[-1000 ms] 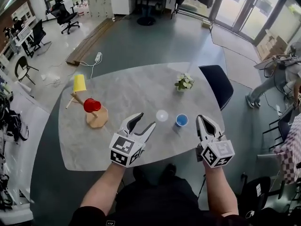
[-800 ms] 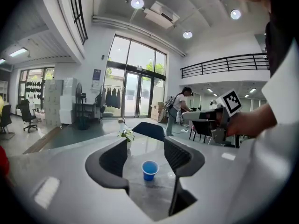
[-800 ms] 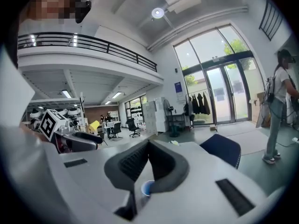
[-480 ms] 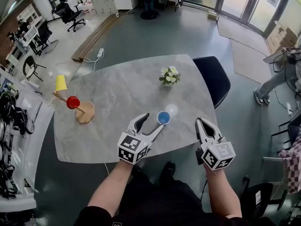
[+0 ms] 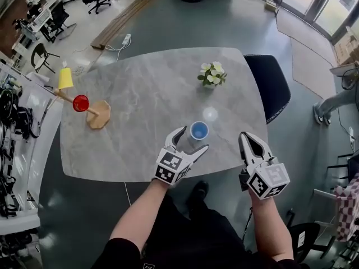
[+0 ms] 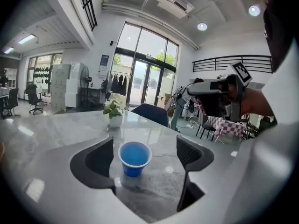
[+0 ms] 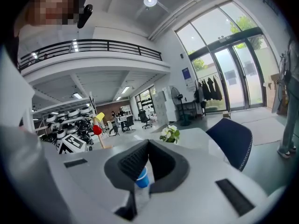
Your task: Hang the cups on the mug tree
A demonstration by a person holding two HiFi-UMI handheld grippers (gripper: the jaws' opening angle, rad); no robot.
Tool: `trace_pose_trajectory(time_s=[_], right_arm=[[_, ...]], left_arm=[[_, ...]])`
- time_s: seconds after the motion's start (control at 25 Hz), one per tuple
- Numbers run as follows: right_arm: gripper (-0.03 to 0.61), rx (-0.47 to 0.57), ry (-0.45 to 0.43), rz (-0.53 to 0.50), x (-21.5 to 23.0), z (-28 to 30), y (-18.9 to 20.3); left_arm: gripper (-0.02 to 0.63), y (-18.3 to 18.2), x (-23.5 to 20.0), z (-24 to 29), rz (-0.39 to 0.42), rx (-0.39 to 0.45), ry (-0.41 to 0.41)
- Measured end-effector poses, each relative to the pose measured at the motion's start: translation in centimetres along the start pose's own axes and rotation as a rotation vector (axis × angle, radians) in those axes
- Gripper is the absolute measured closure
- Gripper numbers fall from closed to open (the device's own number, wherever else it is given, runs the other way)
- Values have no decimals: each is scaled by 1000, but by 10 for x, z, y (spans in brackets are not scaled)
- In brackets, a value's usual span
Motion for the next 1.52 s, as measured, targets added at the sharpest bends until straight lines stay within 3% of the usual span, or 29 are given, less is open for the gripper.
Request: trace_pose_trajectory(time_s=[0.48, 0.64, 1.0, 1.04, 1.12, 1.16, 1.52], right_arm=[[566, -45, -24, 62, 13, 15, 36], [566, -70, -36, 57, 11, 16, 47], [566, -95, -38, 52, 11, 9, 51], [566, -96, -34, 54, 13, 8, 53], [566, -96, -23, 62, 16, 8, 56], [566, -96, -18, 67, 18, 8, 57], [566, -61, -36, 80, 11, 22, 40]], left_arm=[[173, 46, -21, 43, -4, -32, -44], [173, 57, -22, 57, 38, -61, -37], [178, 62, -27, 74, 10, -84, -50], [184, 64, -27, 75, 17, -90, -55], [289, 68, -29, 76, 36, -107, -71], [302, 68, -30, 77, 41, -112, -79], [319, 31, -30, 57, 62, -113, -131]])
Point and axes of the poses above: the fingertips, and each gripper's own axes: z forward along the fingers, x to its right, y out of its underside, the point moved 7 cm from there along -z, backward along the fingers, and after that the axes turned 2 degrees about x, right-handed, at the moved point
